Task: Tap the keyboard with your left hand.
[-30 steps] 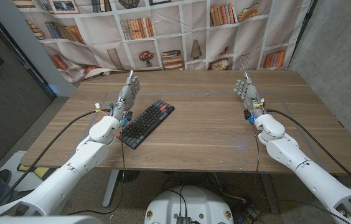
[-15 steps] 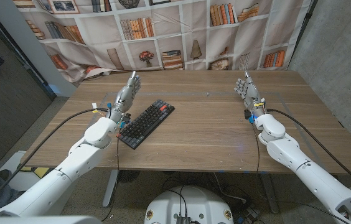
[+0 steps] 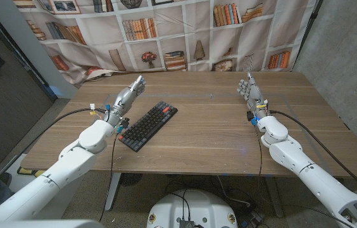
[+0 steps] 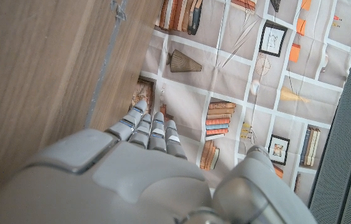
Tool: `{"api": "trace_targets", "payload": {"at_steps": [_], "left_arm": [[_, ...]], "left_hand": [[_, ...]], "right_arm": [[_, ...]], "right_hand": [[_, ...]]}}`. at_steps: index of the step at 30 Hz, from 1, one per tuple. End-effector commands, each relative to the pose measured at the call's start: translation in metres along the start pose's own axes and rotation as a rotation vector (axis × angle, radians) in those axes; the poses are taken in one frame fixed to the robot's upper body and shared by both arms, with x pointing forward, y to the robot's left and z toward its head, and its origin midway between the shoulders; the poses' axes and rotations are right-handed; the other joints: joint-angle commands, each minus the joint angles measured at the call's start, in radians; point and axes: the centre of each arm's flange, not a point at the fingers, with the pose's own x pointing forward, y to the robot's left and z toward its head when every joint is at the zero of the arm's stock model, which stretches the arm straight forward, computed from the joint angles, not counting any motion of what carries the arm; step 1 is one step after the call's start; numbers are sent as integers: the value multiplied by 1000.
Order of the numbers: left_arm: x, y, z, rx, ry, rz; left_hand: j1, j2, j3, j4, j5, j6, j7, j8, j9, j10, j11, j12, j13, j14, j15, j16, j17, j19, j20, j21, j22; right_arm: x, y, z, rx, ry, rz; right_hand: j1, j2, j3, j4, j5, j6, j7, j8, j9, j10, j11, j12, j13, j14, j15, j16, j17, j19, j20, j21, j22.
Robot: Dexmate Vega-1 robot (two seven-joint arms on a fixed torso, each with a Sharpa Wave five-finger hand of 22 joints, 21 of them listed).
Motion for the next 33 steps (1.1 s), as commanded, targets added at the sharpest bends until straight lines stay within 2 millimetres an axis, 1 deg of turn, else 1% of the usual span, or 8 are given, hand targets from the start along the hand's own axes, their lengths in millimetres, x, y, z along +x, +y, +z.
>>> {"api": "trace_targets", "payload": {"at_steps": [1,13,18,20,24,29,31,33], "left_arm": [[-20,-4,23,247,1,111],[-27,-13,41,449,4,192],[-29,-14,44,475,-23,233],[-27,-13,43,468,-32,234],[-26,-13,43,483,-38,251],[-26,-14,44,509,-47,305],[-26,-14,45,506,-35,301],[-25,-15,45,496,-37,294]], "left_hand": [[20,2,-15,-2,-9,6,-10,-14,2,96,0,10,5,127,-7,17,4,144,28,40,5],[57,-35,-87,-10,-9,-16,21,-27,5,531,-33,69,12,621,-56,123,20,512,-22,185,29],[68,-48,-128,-5,-2,42,39,-19,4,780,-86,114,19,909,-112,231,57,679,-81,310,81],[78,-50,-151,-1,1,94,37,-13,5,963,-131,178,53,1059,-149,309,98,762,-116,400,134],[100,-52,-179,1,0,167,41,-9,5,1164,-149,283,120,1248,-202,427,180,849,-174,529,232],[175,-71,-236,1,-7,297,19,-13,8,1246,-226,718,329,1292,-231,844,406,1001,-235,735,390],[159,-48,-268,58,-11,336,26,-25,8,1227,-243,1016,396,1276,-228,1228,745,1122,-232,918,593],[150,-38,-271,69,-10,333,29,-28,8,1224,-250,1077,407,1278,-226,1266,786,1114,-232,994,723]], "right_arm": [[-1,1,0,0,-6,-17],[0,4,-4,8,0,-13],[0,4,-5,11,3,-18],[0,4,-6,10,7,-15],[0,5,-8,8,10,-8],[1,5,-9,12,15,-10],[1,5,-9,14,16,-11],[2,5,-10,13,14,-8]], "right_hand": [[5,10,4,-1,0,9,1,11,2,11,4,6,2,10,3,1,3,7,-23,-4,5],[4,13,4,0,-1,12,0,10,2,16,2,6,3,20,3,3,4,15,-21,-5,5],[4,14,3,0,-2,14,0,10,2,20,3,6,3,22,3,3,4,17,-19,-6,5],[4,15,3,-1,-2,15,-1,10,2,21,2,6,3,27,2,4,4,18,-19,-6,6],[4,16,3,-1,-2,16,-2,10,2,22,2,5,3,31,1,5,4,20,-18,-7,6],[4,16,3,-1,-3,16,-4,9,2,22,2,5,3,33,0,4,4,24,-17,-7,6],[4,16,3,-1,-3,17,-5,9,2,22,1,4,3,34,0,4,4,24,-18,-7,6],[3,17,3,-1,-3,17,-5,9,2,23,2,4,3,34,0,4,4,25,-18,-8,6]]}}
